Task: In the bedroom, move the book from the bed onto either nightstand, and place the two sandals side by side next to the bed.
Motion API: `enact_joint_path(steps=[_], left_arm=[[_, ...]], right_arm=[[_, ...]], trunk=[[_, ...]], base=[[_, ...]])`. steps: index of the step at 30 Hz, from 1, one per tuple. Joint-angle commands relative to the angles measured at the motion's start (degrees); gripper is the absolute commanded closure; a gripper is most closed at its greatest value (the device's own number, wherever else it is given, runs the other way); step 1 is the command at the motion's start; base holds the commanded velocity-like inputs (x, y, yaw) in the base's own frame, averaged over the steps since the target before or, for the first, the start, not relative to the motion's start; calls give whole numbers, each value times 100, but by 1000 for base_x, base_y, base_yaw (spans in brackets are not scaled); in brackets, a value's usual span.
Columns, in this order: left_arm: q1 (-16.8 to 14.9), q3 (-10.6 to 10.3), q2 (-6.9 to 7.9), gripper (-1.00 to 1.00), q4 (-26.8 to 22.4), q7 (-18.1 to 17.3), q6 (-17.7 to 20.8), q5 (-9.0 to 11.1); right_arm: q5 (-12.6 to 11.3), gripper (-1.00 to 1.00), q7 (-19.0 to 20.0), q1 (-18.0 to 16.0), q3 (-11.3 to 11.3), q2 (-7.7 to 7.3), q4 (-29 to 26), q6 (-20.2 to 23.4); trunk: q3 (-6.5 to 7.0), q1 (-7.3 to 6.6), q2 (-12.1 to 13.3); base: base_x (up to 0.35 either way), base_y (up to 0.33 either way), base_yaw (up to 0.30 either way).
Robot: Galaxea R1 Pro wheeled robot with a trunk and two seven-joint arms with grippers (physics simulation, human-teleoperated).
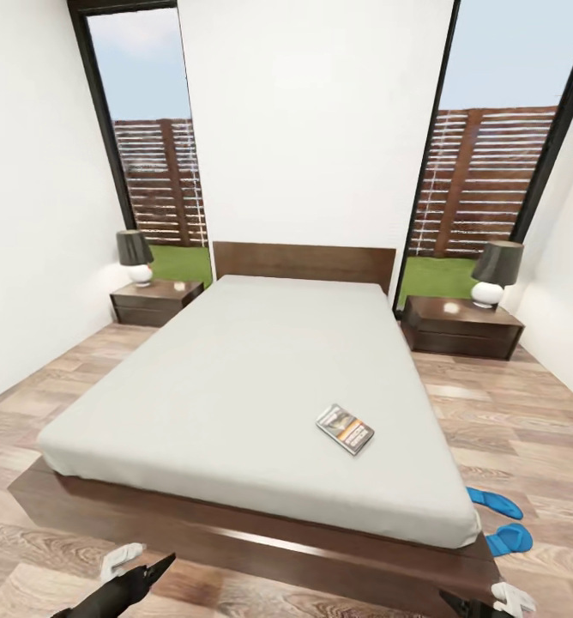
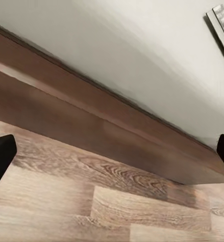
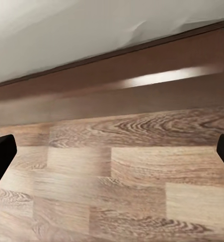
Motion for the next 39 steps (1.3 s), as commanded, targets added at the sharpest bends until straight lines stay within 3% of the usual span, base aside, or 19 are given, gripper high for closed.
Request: enact_joint_path(steps=[1, 18, 39], left_arm=[[-3, 41, 1, -100, 3, -14, -42, -60], [-3, 42, 1, -100, 3, -14, -42, -60], [-3, 41, 1, -100, 3, -14, -42, -60]], right_arm=[[35, -100, 20, -6, -45, 0, 9, -13], [35, -100, 21, -6, -45, 0, 9, -13], [31, -100, 20, -6, -45, 0, 9, -13]], trunk=[[-6, 0, -3], [-6, 0, -3], [-5, 0, -3]], base=[[0, 0, -284], [0, 0, -276], [0, 0, -19]])
